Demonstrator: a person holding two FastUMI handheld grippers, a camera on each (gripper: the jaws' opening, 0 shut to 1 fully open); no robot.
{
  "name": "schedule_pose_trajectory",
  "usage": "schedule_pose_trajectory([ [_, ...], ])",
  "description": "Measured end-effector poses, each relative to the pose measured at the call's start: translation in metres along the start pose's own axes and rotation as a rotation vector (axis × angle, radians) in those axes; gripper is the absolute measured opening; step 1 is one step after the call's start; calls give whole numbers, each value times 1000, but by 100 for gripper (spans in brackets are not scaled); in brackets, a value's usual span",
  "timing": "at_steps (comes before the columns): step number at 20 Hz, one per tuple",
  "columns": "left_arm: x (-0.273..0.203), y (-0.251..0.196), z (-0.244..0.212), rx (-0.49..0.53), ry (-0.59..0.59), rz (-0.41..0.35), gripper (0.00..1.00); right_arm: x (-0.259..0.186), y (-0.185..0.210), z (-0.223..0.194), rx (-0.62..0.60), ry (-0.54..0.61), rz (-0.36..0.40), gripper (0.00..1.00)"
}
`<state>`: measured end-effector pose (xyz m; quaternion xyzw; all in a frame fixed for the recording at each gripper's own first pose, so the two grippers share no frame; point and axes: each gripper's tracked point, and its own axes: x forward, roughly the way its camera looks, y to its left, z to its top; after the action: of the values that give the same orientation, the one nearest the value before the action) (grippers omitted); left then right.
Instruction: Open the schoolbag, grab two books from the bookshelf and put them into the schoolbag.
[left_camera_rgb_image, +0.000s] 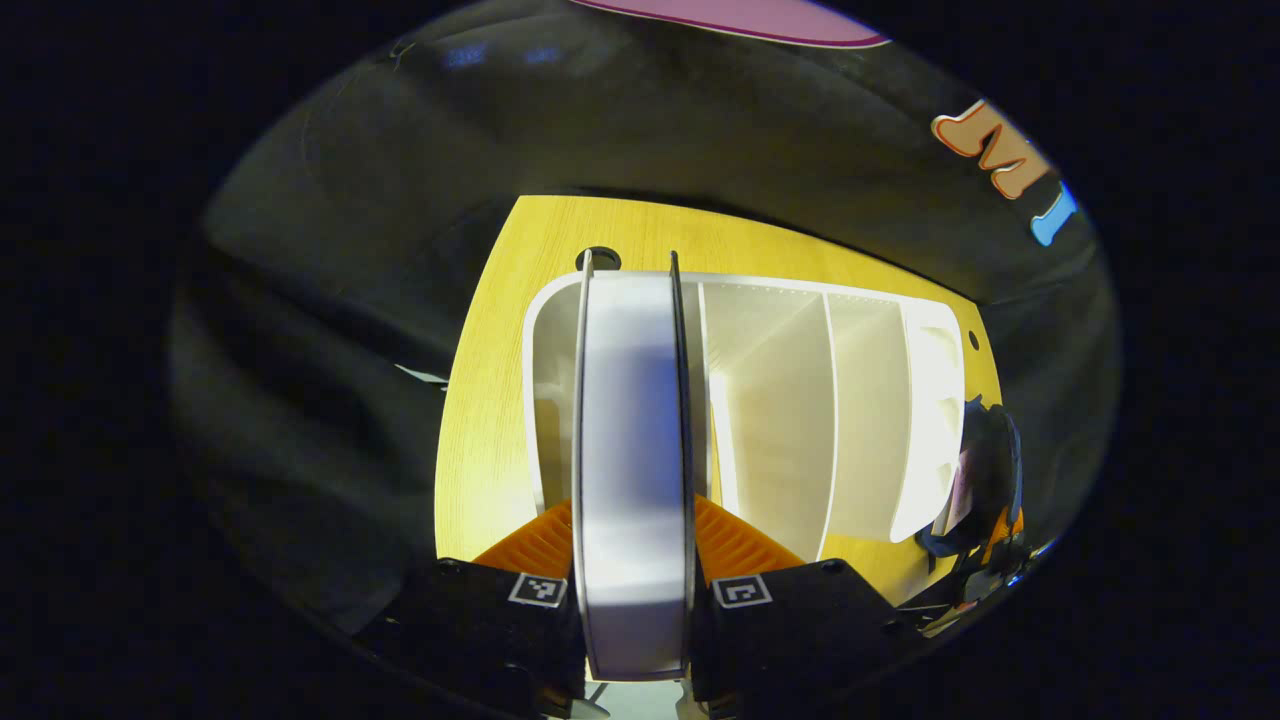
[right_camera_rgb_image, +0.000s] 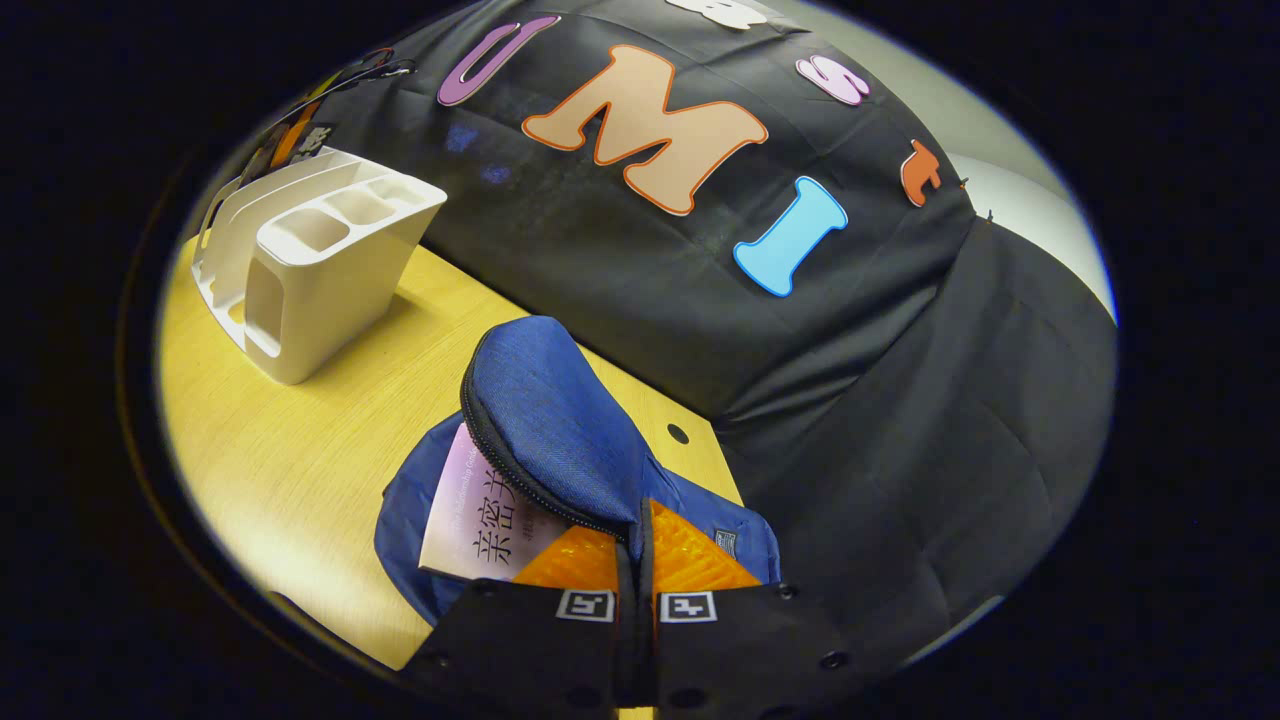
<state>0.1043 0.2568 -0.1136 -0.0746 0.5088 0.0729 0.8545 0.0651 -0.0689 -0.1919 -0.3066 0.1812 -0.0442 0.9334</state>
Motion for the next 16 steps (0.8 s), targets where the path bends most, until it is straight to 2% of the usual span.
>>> schedule_pose_trajectory([
  [3, -4, -6, -8, -58, 7, 1, 37, 2, 2, -1, -4, -2, 8, 3],
  [6, -14, -7, -8, -71, -1, 16, 38, 3, 3, -1, -9, -6, 16, 1],
  [7, -17, -8, -10, -73, -1, 19, 37, 3, 4, -1, -6, -5, 21, 5],
  [8, -22, -8, -13, -75, 1, 20, 37, 4, 4, -2, -4, -7, 24, 3],
  [9, -30, -10, -17, -79, 6, 22, 37, 3, 5, -1, -5, -8, 31, 1],
  [16, -100, -28, -50, -91, -53, 28, 36, 2, 3, -1, 0, -38, 67, 3],
])
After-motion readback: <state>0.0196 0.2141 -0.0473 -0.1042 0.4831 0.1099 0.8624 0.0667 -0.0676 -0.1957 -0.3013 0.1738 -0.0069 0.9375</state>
